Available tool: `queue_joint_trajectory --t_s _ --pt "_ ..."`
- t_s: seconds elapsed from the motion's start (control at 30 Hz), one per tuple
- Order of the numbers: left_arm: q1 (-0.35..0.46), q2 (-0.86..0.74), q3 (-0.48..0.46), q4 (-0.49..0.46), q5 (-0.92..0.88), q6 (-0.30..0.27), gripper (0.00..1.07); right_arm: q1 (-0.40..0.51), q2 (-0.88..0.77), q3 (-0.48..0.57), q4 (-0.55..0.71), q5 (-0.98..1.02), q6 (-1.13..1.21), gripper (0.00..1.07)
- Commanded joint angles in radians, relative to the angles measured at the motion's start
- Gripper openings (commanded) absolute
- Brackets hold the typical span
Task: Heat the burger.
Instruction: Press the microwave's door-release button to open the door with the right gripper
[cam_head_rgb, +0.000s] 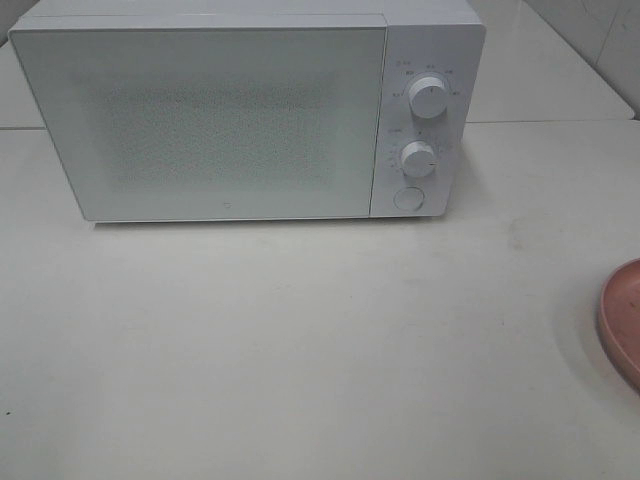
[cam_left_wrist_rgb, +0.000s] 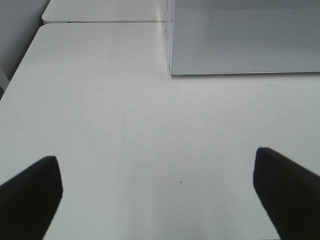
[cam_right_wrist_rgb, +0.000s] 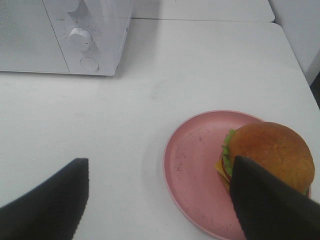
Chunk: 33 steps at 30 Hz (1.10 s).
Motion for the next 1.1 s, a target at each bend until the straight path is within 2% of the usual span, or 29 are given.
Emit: queue_joint_trajectory --t_s 0.03,1.1 --pt "0.001 -0.02 0.003 0.002 -0.013 0.001 0.98 -0.007 0.07 -0.006 0.0 -0.062 0.008 0.75" --pt "0.001 -0.02 0.003 0.002 -0.013 0.001 0.98 -0.007 0.561 -0.006 0.003 -0.502 0.011 0.75"
